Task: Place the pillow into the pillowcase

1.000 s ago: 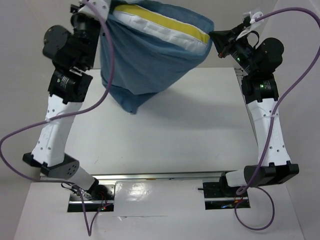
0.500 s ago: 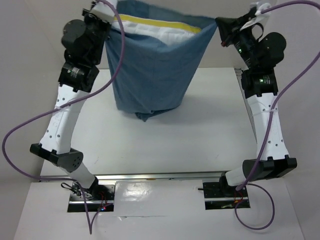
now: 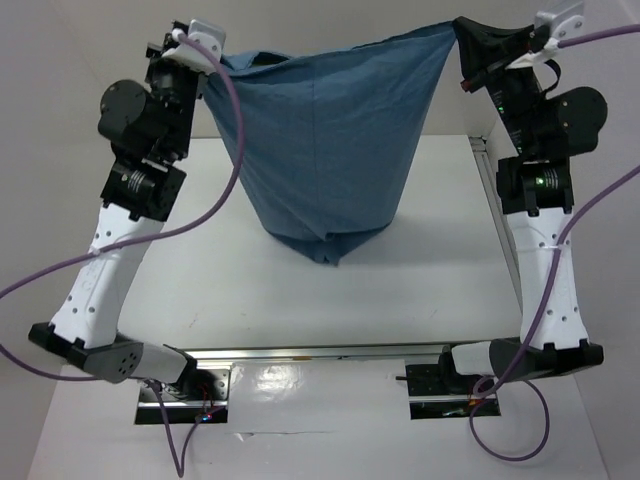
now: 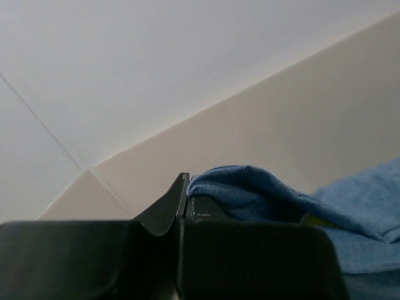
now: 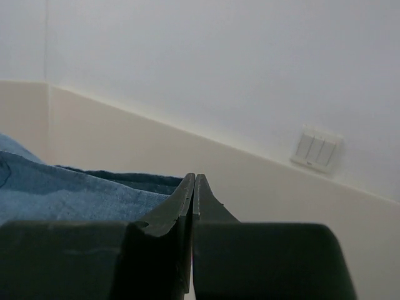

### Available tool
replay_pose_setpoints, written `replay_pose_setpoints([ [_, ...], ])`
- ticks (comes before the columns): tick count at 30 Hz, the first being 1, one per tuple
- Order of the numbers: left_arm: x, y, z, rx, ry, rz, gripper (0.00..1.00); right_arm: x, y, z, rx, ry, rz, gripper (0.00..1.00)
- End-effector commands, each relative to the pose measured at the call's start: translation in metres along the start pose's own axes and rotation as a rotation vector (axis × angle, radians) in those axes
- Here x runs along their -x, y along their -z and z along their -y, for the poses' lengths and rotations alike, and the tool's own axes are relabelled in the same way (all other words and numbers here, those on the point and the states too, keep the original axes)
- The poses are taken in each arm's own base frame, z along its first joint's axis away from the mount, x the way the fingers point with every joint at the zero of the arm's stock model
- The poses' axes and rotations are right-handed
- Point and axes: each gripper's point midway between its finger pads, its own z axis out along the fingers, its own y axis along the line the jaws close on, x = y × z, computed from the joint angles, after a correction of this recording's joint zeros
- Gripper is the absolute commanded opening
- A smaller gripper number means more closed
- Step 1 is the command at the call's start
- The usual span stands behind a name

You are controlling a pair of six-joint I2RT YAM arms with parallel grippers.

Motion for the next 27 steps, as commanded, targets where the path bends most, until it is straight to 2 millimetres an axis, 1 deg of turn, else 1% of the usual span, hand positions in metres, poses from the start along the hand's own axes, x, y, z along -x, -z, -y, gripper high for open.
replay_pose_setpoints([
  [1, 0.073, 0.005, -0.076, 0.191, 0.165, 0.184, 0.00, 0.058, -0.006, 0.021, -0.096, 0.119, 0.171, 0.00],
  [2, 0.081, 0.007, -0.087, 0.208, 0.177, 0.197, 0.00, 0.078, -0.004, 0.023, -0.113, 0.157, 0.225, 0.00],
  [3, 0.090, 0.009, -0.092, 0.203, 0.179, 0.216, 0.00, 0.089, -0.003, 0.025, -0.124, 0.177, 0.253, 0.00],
  [4, 0.087, 0.007, -0.089, 0.198, 0.156, 0.205, 0.00, 0.089, -0.003, 0.025, -0.126, 0.186, 0.252, 0.00],
  [5, 0.093, 0.012, -0.096, 0.215, 0.138, 0.235, 0.00, 0.094, -0.002, 0.025, -0.126, 0.190, 0.261, 0.00],
  [6, 0.087, 0.008, -0.088, 0.204, 0.118, 0.232, 0.00, 0.094, -0.002, 0.025, -0.127, 0.199, 0.261, 0.00],
  [7, 0.094, 0.014, -0.097, 0.223, 0.112, 0.251, 0.00, 0.094, -0.002, 0.025, -0.127, 0.199, 0.261, 0.00],
  [8, 0.100, 0.017, -0.099, 0.226, 0.116, 0.276, 0.00, 0.101, -0.002, 0.022, -0.115, 0.197, 0.279, 0.00],
  [9, 0.107, 0.023, -0.103, 0.222, 0.124, 0.297, 0.00, 0.114, 0.003, 0.017, -0.103, 0.210, 0.308, 0.00],
  [12, 0.117, 0.031, -0.115, 0.248, 0.124, 0.325, 0.00, 0.136, 0.014, 0.011, -0.097, 0.253, 0.358, 0.00],
  [13, 0.122, 0.038, -0.122, 0.252, 0.126, 0.330, 0.00, 0.140, 0.014, 0.009, -0.089, 0.258, 0.366, 0.00],
  [14, 0.120, 0.037, -0.119, 0.242, 0.133, 0.321, 0.00, 0.147, 0.018, 0.007, -0.089, 0.262, 0.376, 0.00],
  [15, 0.128, 0.045, -0.126, 0.243, 0.146, 0.346, 0.00, 0.146, 0.018, 0.004, -0.074, 0.275, 0.375, 0.00],
  [16, 0.134, 0.056, -0.131, 0.237, 0.146, 0.367, 0.00, 0.161, 0.027, -0.002, -0.064, 0.287, 0.400, 0.00],
  [17, 0.137, 0.061, -0.133, 0.232, 0.155, 0.379, 0.00, 0.171, 0.032, -0.003, -0.069, 0.304, 0.419, 0.00],
  [18, 0.140, 0.066, -0.138, 0.237, 0.169, 0.390, 0.00, 0.172, 0.034, -0.006, -0.059, 0.307, 0.420, 0.00],
  [19, 0.140, 0.066, -0.138, 0.238, 0.169, 0.390, 0.00, 0.184, 0.043, -0.009, -0.055, 0.331, 0.439, 0.00],
  [20, 0.142, 0.071, -0.139, 0.226, 0.165, 0.390, 0.00, 0.184, 0.043, -0.009, -0.055, 0.332, 0.439, 0.00],
  [21, 0.147, 0.075, -0.144, 0.234, 0.183, 0.405, 0.00, 0.189, 0.047, -0.009, -0.060, 0.333, 0.444, 0.00],
  [22, 0.150, 0.076, -0.147, 0.235, 0.183, 0.406, 0.00, 0.186, 0.046, -0.010, -0.052, 0.328, 0.429, 0.00],
  [23, 0.149, 0.073, -0.145, 0.223, 0.194, 0.397, 0.00, 0.183, 0.045, -0.009, -0.052, 0.325, 0.421, 0.00],
  [24, 0.144, 0.066, -0.140, 0.219, 0.191, 0.378, 0.00, 0.181, 0.045, -0.007, -0.061, 0.318, 0.412, 0.00],
  [25, 0.139, 0.060, -0.133, 0.206, 0.185, 0.360, 0.00, 0.175, 0.041, -0.006, -0.059, 0.303, 0.403, 0.00],
  [27, 0.135, 0.053, -0.130, 0.209, 0.218, 0.340, 0.00, 0.155, 0.031, 0.005, -0.084, 0.258, 0.354, 0.00],
])
